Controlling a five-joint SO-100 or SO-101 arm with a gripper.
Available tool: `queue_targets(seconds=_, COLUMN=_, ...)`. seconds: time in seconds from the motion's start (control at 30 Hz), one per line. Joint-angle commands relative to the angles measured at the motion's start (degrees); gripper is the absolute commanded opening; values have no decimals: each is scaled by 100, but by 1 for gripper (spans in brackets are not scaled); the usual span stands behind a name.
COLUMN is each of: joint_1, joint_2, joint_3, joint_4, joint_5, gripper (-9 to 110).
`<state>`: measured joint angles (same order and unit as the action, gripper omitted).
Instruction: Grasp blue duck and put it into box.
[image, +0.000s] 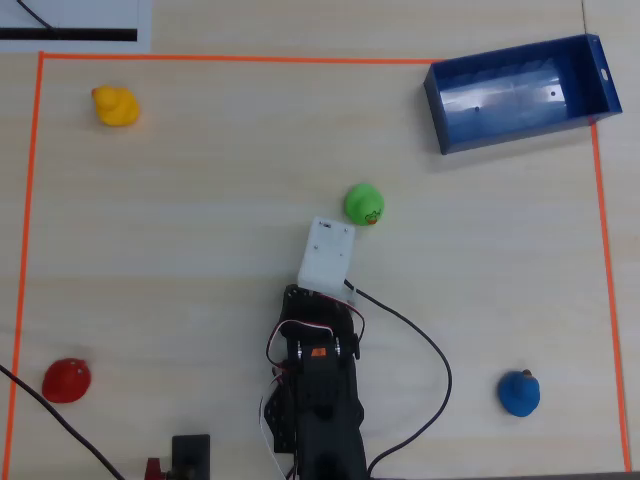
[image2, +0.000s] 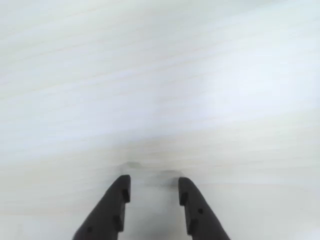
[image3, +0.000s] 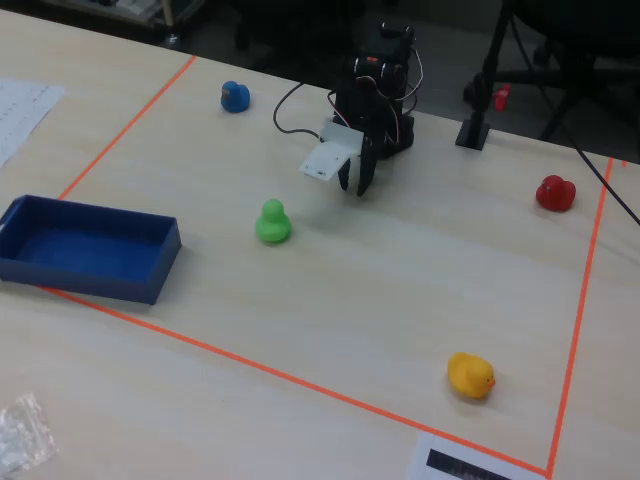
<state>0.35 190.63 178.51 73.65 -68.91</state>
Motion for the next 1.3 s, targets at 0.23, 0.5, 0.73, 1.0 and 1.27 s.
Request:
queue_targets(seconds=0.23, joint_1=3296, joint_2=-3445, joint_3=-4157, joint_4=-1213, joint_5=-1160, gripper=21)
queue_targets(seconds=0.5, joint_1=5889, joint_2=-5634, joint_3=-6284, joint_4=-3577, joint_5=-1564, gripper=31)
queue_targets(seconds=0.73, joint_1=7523, joint_2=-6469, joint_3=-4729, joint_4=-7356, joint_5=-2180, gripper=36)
queue_targets(seconds=1.0, joint_1=8613, joint_2=-7146, joint_3=-3691, joint_4=-9272, joint_5=-2443, gripper=38)
queue_targets(seconds=1.27, joint_1=9264, joint_2=-7374, joint_3=-3384, joint_4=-9387, joint_5=-2707, gripper=37)
